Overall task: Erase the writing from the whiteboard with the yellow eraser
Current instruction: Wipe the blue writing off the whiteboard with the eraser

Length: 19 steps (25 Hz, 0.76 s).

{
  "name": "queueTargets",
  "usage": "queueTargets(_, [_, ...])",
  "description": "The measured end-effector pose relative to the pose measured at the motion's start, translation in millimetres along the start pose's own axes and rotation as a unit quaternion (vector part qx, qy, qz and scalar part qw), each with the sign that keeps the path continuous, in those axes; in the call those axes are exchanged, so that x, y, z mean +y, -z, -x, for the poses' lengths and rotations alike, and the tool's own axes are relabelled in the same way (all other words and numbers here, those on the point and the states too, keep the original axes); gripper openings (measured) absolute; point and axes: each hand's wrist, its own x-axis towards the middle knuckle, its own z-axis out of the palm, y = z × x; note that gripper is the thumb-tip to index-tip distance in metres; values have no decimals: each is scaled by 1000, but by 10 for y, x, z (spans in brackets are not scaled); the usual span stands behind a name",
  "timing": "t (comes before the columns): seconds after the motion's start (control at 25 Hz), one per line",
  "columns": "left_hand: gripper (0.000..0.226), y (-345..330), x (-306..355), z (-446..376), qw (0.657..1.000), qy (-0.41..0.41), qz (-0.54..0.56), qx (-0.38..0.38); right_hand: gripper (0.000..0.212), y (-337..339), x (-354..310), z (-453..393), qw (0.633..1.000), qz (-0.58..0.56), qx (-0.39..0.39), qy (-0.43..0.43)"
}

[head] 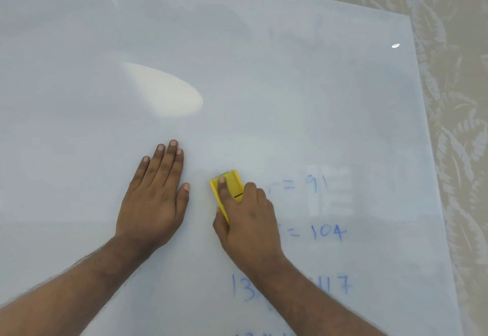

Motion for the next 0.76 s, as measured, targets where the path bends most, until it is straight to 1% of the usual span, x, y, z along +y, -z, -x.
queueTargets(0.08, [63,6,-18,29,1000,-8,-1,-2,53,23,143,143,999,12,-11,31])
queueTargets(0.16, [63,19,-25,49,1000,-10,-1,-7,55,71,372,218,999,26,-4,24])
queueTargets(0.28, [62,29,-10,82,1000,-9,-1,-11,54,141,622,148,998,16,20,-56])
queueTargets(0.36, [62,29,-5,103,1000,-5,0,-10,52,133,617,4,994,-12,33,-108])
queueTargets(0.44, [62,20,9,122,1000,-1,0,-8,51,94,509,-123,989,-28,44,-136])
queueTargets(0.48, [62,12,19,131,1000,1,-1,-8,51,73,439,-159,989,-31,49,-134])
queueTargets(0.56, [62,4,28,140,1000,1,0,-7,51,41,312,-146,993,-27,49,-100])
queueTargets(0.68, [62,-2,16,167,1000,-1,-1,-7,52,31,267,60,999,-7,21,-31])
queueTargets(0.76, [63,-3,8,199,1000,-2,-1,-7,53,55,371,231,1000,8,1,3])
